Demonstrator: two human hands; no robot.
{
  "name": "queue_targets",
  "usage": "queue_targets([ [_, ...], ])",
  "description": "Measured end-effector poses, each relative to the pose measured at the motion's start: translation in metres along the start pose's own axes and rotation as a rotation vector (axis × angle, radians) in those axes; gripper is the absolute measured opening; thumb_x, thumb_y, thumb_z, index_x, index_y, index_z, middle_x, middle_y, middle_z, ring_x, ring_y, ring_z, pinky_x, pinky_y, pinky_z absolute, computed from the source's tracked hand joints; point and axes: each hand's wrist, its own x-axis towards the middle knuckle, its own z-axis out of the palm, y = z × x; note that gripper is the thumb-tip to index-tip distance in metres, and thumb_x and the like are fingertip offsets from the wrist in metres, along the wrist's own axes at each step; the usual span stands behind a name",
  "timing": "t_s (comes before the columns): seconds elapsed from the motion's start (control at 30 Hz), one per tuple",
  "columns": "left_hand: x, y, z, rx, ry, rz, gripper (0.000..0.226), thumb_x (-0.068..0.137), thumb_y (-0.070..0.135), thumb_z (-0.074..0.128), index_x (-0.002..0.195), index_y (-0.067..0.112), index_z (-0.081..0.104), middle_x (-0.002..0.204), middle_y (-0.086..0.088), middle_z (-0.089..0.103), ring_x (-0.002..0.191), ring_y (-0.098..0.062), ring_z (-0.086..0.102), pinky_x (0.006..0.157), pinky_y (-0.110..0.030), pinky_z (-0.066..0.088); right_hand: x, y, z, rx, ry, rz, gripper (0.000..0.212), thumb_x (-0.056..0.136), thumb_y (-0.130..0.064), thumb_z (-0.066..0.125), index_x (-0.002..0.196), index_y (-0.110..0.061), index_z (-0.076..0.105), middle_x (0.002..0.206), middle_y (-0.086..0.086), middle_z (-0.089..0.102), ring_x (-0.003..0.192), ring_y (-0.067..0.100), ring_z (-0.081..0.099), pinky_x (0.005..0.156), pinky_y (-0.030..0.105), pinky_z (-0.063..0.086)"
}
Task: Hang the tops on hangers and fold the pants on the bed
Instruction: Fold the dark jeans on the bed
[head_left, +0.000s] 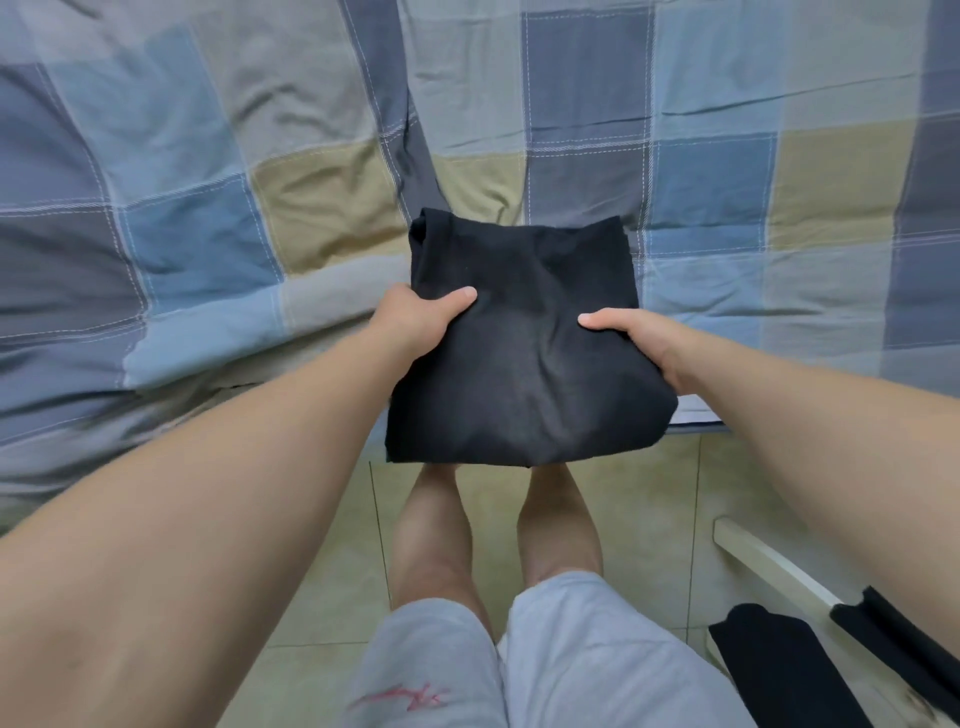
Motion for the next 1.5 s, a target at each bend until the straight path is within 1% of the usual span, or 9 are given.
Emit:
queue_targets([
  [0.37,-0.133,-0.031,-0.032,-0.062,-0.159,-0.097,0.063,0.084,0.051,0.074,0.129,0.010,0.058,0.113,-0.004,0.066,0.090,-0.024,0.065,0.079,-0.036,0.049,-0.141,0.067,0.050,0.221,0.128,-0.052,0.026,0.087,-0.034,0.070,0.103,-0.013,0.072,0.087,0.007,0.078,0.073,0.024,0.075,0.070,0.033,0.054],
  [0.53,-0.188,-0.027,-0.059,0.033,-0.191,0.027,0.060,0.084,0.052,0.073,0.129,0.014,0.057,0.114,-0.003,0.067,0.094,-0.024,0.067,0.079,-0.037,0.052,-0.202,0.110,0.080,0.377,0.330,-0.199,0.044,0.078,-0.031,0.080,0.114,-0.011,0.069,0.107,0.010,0.075,0.094,0.028,0.072,0.091,0.040,0.056],
  [0.67,-0.232,-0.016,-0.068,0.065,-0.203,0.200,0.057,0.082,0.052,0.072,0.127,0.019,0.060,0.115,0.001,0.070,0.099,-0.023,0.069,0.091,-0.041,0.055,-0.252,0.144,0.097,0.587,0.455,-0.367,0.049,0.075,-0.027,0.083,0.118,-0.011,0.066,0.103,0.005,0.076,0.090,0.025,0.074,0.078,0.034,0.058],
  [0.8,-0.280,-0.001,-0.057,0.154,-0.262,0.367,0.044,0.085,0.052,0.069,0.119,0.027,0.057,0.109,0.008,0.069,0.094,-0.014,0.068,0.072,-0.031,0.053,-0.304,0.188,0.105,0.771,0.537,-0.456,0.050,0.074,-0.031,0.084,0.117,-0.012,0.068,0.101,0.004,0.077,0.089,0.025,0.075,0.084,0.039,0.059],
  [1.07,-0.384,0.015,0.022,0.574,-0.498,0.787,0.043,0.080,0.060,0.068,0.115,0.040,0.053,0.109,0.021,0.066,0.097,-0.003,0.066,0.080,-0.028,0.054,-0.395,0.321,0.109,1.169,0.736,-0.558,0.049,0.075,-0.037,0.083,0.114,-0.013,0.064,0.098,0.004,0.077,0.082,0.022,0.076,0.069,0.033,0.058],
  [1.23,-0.467,-0.015,0.115,0.758,-0.670,0.962,0.052,0.079,0.062,0.069,0.121,0.035,0.057,0.105,0.020,0.069,0.089,-0.001,0.069,0.070,-0.021,0.054,-0.439,0.443,0.113,1.373,0.894,-0.630,0.023,0.079,-0.035,0.079,0.098,-0.023,0.073,0.087,-0.005,0.078,0.074,0.014,0.076,0.060,0.026,0.055],
  [1.33,-0.524,-0.051,0.170,0.869,-0.745,1.064,0.070,0.073,0.068,0.069,0.129,0.028,0.056,0.114,0.016,0.069,0.100,-0.006,0.069,0.083,-0.028,0.058,-0.454,0.522,0.117,1.489,0.985,-0.652,0.023,0.079,-0.032,0.079,0.098,-0.019,0.075,0.088,-0.003,0.079,0.077,0.017,0.076,0.066,0.028,0.056],
  [1.43,-0.580,-0.102,0.216,0.928,-0.771,1.174,0.039,0.083,0.057,0.072,0.108,0.037,0.049,0.083,0.045,0.062,0.079,0.020,0.062,0.057,-0.003,0.047,-0.468,0.603,0.122,1.594,1.017,-0.692,0.019,0.080,-0.029,0.078,0.095,-0.018,0.076,0.088,-0.001,0.079,0.076,0.017,0.076,0.053,0.023,0.056],
  [1.5,-0.619,-0.137,0.245,0.938,-0.808,1.245,0.035,0.087,0.051,0.072,0.106,0.042,0.044,0.074,0.052,0.055,0.069,0.029,0.054,0.051,0.001,0.043,-0.478,0.656,0.125,1.644,1.028,-0.740,0.013,0.080,-0.029,0.078,0.090,-0.021,0.078,0.090,0.001,0.079,0.078,0.019,0.077,0.052,0.023,0.056],
])
